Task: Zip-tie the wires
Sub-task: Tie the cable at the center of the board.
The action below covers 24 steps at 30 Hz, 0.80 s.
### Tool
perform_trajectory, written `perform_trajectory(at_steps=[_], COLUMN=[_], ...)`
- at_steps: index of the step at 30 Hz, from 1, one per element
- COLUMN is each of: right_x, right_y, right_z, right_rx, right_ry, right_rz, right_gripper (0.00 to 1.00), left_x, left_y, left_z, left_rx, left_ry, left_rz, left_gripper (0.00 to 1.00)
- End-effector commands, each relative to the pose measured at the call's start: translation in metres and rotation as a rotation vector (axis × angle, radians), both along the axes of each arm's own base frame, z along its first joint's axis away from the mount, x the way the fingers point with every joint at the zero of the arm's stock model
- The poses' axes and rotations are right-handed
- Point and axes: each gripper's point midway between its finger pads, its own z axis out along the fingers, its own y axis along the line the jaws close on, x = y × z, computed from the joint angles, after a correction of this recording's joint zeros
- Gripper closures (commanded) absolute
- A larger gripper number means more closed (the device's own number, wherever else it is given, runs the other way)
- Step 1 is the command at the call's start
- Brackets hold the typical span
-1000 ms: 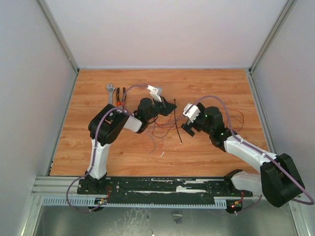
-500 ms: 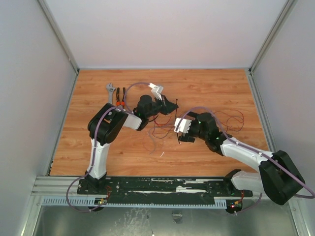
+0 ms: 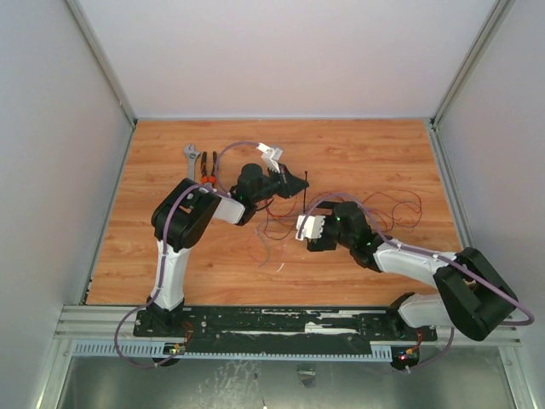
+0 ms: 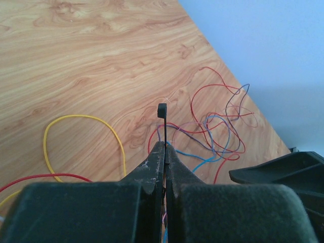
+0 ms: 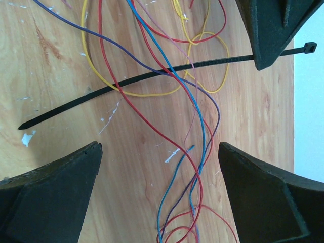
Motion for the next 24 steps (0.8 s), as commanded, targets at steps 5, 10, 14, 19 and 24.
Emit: perform_trajectory(at_steps=[5, 10, 14, 19, 24], right_x=[0.016, 0.022, 0.024, 0.021, 0.015], right_y=[-0.001, 0.001, 0.007, 0.014, 0.025], right_z=[-0.004, -0.008, -0.009, -0.016, -0.016], right_rx=[-0.062, -0.064, -0.058, -0.089, -0.058], right_ry=[-0.114, -0.145, -0.172, -0.182, -0.168], right_rz=[0.009, 0.006, 0.022, 0.071, 0.12], right_gripper=[0.01, 0.01, 0.01, 0.01, 0.01], left_x=[0.005, 0.005, 0.005, 0.004, 0.004], left_y=[-0.002, -0.003, -0.003, -0.003, -0.004], left_z=[0.013, 0.013, 0.013, 0.011, 0.012], left_rx=[-0.027, -0.029, -0.028, -0.026, -0.028], left_ry=[-0.027, -0.024, -0.026, -0.017, -0.014], left_rz=[-0.013, -0.016, -0.018, -0.022, -0.024], left_gripper=[1.0, 1.0, 1.0, 1.0, 1.0])
